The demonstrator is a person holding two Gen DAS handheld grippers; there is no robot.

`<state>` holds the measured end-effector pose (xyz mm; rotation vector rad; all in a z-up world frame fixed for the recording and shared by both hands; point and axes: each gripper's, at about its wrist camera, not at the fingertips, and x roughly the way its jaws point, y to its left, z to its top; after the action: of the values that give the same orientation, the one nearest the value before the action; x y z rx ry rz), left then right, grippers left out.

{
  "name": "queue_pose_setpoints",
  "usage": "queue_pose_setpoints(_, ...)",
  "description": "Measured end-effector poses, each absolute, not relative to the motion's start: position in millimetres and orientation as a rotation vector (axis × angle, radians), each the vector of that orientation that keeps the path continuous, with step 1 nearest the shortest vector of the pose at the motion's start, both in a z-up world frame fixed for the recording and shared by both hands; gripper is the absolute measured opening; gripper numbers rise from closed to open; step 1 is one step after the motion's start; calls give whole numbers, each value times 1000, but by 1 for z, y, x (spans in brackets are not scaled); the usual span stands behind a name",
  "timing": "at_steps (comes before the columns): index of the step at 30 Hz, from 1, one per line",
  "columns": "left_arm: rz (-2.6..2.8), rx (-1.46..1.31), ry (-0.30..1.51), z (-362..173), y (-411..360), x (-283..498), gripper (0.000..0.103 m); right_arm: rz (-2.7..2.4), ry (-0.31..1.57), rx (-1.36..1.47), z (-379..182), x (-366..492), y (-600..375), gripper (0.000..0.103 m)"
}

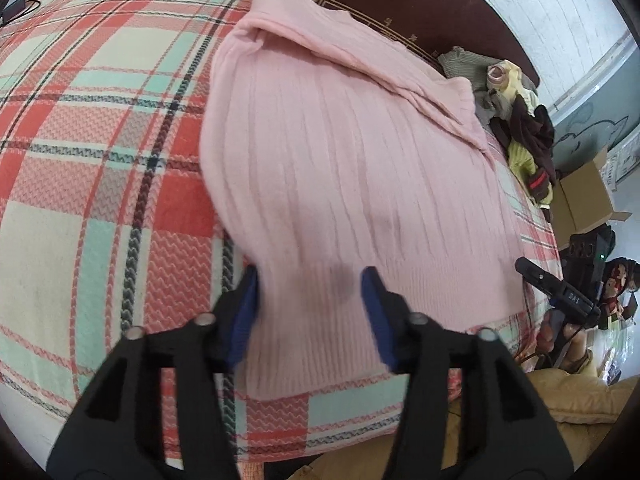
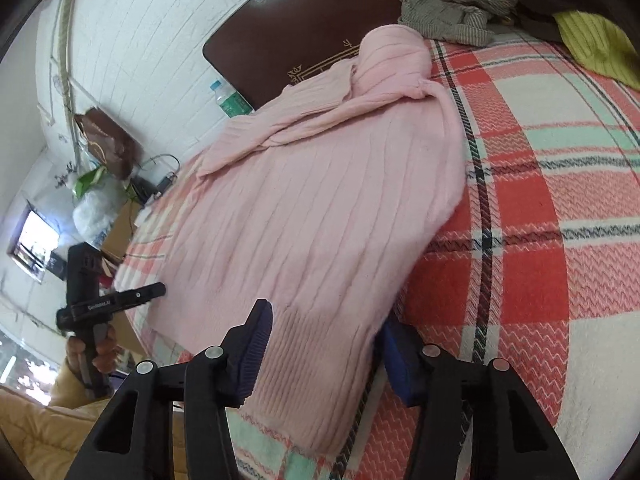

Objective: Fold clothes

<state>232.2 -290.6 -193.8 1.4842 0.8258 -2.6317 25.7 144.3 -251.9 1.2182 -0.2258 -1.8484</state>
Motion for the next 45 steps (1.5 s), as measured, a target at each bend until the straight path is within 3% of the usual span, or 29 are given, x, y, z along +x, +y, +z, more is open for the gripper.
queue_pose_setpoints(1,-2644,1493,821,-193,-288,232,88,-1829,-272,1217,-254,24,149,57)
queue_pose_setpoints(4,-2636,1499,737,-194,-276,225,88,-1842,-211,1192,-251,30,140,65)
queue_pose_setpoints(5,-2634,1497,710,-194,-273,222,88,-1852,-173,1185,-249,33,135,72)
queue_pose_setpoints(6,-2631,1493,691,-194,-271,220,83,-1862,-129,1175,-248,36,129,75)
queue_pose_setpoints(8,-2614,1480,716,-193,-274,216,47,-1890,-51,1163,-245,39,120,74)
queue_pose_setpoints(9,-2596,1493,756,-194,-278,215,19,-1902,-18,1159,-244,40,117,64)
queue_pose_setpoints(10,-2587,1508,826,-196,-283,214,20,-1918,8,1161,-245,39,115,52)
queue_pose_setpoints(11,-2577,1501,874,-196,-286,215,19,-1924,17,1178,-246,36,115,25)
queue_pose_setpoints(12,-2573,1499,889,-196,-287,216,19,-1922,-2,1204,-249,31,118,14)
queue_pose_setpoints(21,-2654,1366,1264,-162,-306,240,17,-1718,-381,1176,-216,19,153,5)
queue_pose_setpoints(27,-2727,1342,1275,-129,-301,264,13,-1682,-350,1090,-176,39,163,5)
queue_pose_setpoints(28,-2733,1347,1280,-127,-301,268,7,-1676,-336,1086,-173,44,163,5)
queue_pose_setpoints(33,-2762,1375,1191,-142,-302,284,7,-1659,-255,1209,-199,56,171,9)
queue_pose_setpoints(35,-2698,1403,1145,-159,-307,286,9,-1712,-227,1303,-220,53,178,13)
queue_pose_setpoints(36,-2672,1411,1090,-165,-309,287,17,-1730,-215,1334,-228,52,182,21)
queue_pose_setpoints(37,-2649,1415,1039,-172,-310,288,36,-1750,-224,1353,-235,50,186,28)
queue_pose_setpoints(38,-2642,1409,1006,-175,-312,289,48,-1756,-242,1364,-239,49,188,47)
queue_pose_setpoints(39,-2642,1396,991,-178,-312,290,66,-1759,-261,1375,-243,48,191,56)
queue_pose_setpoints(41,-2660,1384,952,-180,-311,291,70,-1755,-252,1367,-246,48,189,57)
queue_pose_setpoints(43,-2672,1401,884,-183,-308,288,83,-1736,-210,1362,-250,52,180,59)
queue_pose_setpoints(45,-2648,1479,845,-194,-304,280,83,-1726,-176,1343,-254,56,169,59)
